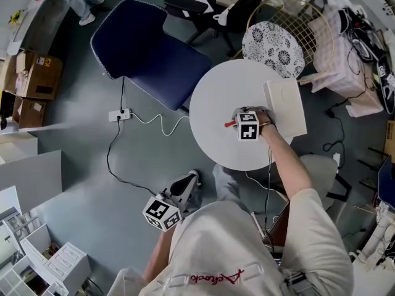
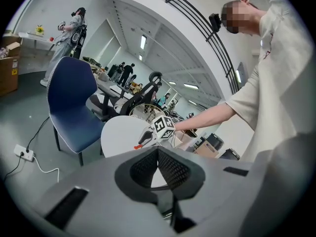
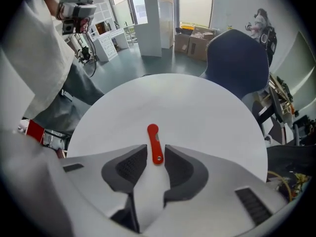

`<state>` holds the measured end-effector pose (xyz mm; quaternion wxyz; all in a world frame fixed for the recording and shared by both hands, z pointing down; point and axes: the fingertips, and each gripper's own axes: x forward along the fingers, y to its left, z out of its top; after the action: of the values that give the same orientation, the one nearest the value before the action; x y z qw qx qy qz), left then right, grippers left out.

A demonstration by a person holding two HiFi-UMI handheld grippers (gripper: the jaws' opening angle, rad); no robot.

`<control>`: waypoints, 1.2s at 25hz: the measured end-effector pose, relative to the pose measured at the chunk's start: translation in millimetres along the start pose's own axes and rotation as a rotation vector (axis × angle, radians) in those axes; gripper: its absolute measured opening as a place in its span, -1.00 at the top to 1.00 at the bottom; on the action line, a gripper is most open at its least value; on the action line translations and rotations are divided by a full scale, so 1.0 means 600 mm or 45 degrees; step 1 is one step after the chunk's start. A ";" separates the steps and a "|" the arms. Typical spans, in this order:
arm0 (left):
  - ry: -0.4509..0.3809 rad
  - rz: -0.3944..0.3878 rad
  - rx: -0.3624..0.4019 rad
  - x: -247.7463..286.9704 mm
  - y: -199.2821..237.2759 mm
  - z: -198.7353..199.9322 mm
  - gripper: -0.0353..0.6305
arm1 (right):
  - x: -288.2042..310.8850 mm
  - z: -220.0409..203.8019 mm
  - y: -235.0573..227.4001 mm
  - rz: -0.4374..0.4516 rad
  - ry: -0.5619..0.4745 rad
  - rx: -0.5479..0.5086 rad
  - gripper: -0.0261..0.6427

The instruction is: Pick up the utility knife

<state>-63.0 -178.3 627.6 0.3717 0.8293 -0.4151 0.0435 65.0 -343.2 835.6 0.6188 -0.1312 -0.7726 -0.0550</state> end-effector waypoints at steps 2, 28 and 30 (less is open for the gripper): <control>0.004 -0.001 -0.001 0.000 -0.003 -0.001 0.86 | -0.003 -0.002 0.001 0.016 -0.020 0.007 0.56; -0.036 -0.061 0.140 0.001 -0.020 0.043 0.86 | -0.081 0.034 0.019 -0.365 -0.079 0.101 0.71; -0.053 -0.083 0.177 0.001 -0.034 0.054 0.86 | -0.100 0.036 0.022 -0.397 -0.076 0.113 0.71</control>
<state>-55.5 -191.9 592.7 0.3058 0.8669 -0.3914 0.0426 60.1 -333.0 771.5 0.5847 0.0161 -0.8032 -0.1124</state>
